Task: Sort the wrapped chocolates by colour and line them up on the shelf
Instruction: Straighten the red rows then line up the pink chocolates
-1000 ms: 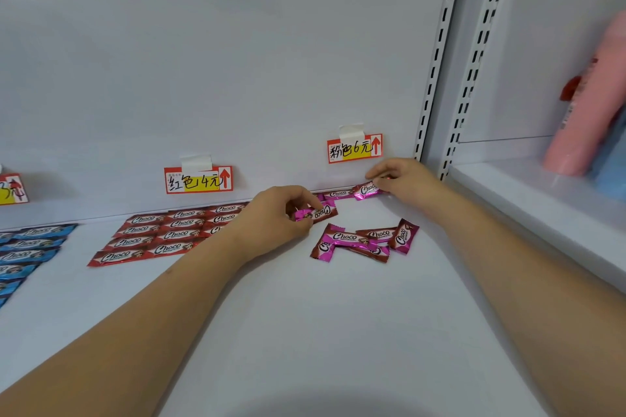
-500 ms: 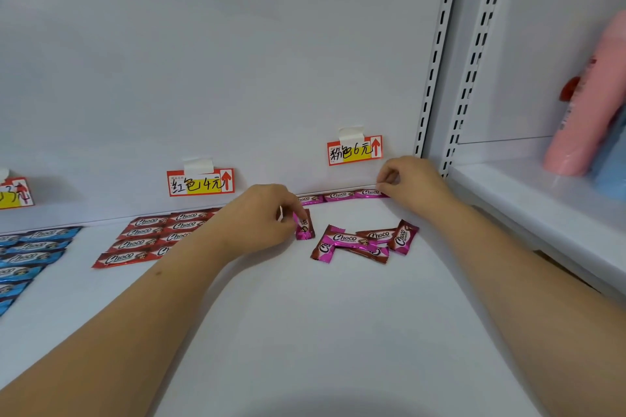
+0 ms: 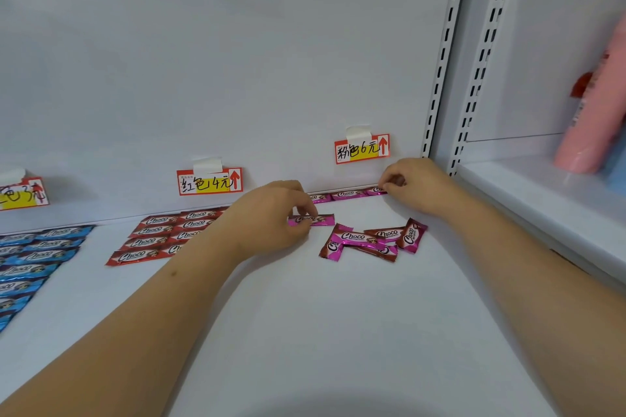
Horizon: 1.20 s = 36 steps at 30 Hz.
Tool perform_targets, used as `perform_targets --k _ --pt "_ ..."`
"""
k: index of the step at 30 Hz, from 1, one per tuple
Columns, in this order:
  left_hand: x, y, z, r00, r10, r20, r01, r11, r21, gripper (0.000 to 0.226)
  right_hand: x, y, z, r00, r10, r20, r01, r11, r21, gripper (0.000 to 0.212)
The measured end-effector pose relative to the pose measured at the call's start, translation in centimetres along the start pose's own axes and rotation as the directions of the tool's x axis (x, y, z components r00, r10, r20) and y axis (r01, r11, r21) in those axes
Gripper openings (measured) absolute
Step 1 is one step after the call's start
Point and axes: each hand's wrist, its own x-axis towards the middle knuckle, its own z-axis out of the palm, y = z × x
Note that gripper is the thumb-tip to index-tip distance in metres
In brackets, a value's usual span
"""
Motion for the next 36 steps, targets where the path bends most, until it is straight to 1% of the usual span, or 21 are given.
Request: perform_targets --k 4,10,15,29,31,33,34,35,36 --pt "0.0 0.0 0.3 0.998 0.006 0.055 -0.005 1.000 -0.026 0.029 -0.3 -0.1 -0.2 1.000 -0.004 0.021 0.004 1.000 -0.010 0.020" --pt "0.1 -0.4 0.8 0.995 0.003 0.099 -0.003 1.000 -0.003 0.042 -0.4 -0.2 -0.3 1.000 0.007 0.027 -0.007 1.000 0.001 0.020" --pt "0.1 -0.3 1.2 0.995 0.032 0.098 -0.033 0.999 0.016 0.041 -0.3 -0.3 -0.2 0.999 0.010 0.041 -0.010 1.000 -0.001 0.019" --pt "0.5 -0.5 1.9 0.995 0.011 0.103 -0.018 0.998 0.067 0.046 -0.3 -0.5 -0.4 0.998 0.028 0.053 -0.028 1.000 0.000 0.016" --pt "0.4 -0.2 1.7 0.998 0.024 0.050 -0.025 1.000 0.011 0.047 -0.3 -0.5 -0.6 0.998 0.030 0.049 -0.030 1.000 -0.002 0.015" --pt "0.2 0.3 1.4 0.999 0.021 0.028 -0.017 0.994 -0.111 0.037 -0.2 -0.9 -1.4 0.998 0.030 0.046 -0.030 1.000 0.003 0.011" --pt "0.1 0.7 1.3 0.999 0.012 0.050 -0.003 0.983 -0.183 0.031 -0.4 -1.4 -2.0 0.997 0.034 0.075 -0.036 0.999 0.017 0.008" --pt "0.0 1.1 1.2 0.996 0.011 0.086 0.011 0.970 -0.243 0.028 -0.7 -2.0 -2.7 0.989 0.035 0.141 -0.042 0.998 0.044 0.006" --pt "-0.1 1.5 1.2 0.992 0.022 0.121 0.012 0.961 -0.275 0.029 -1.1 -2.7 -3.4 0.970 0.029 0.241 -0.048 0.996 0.072 0.006"
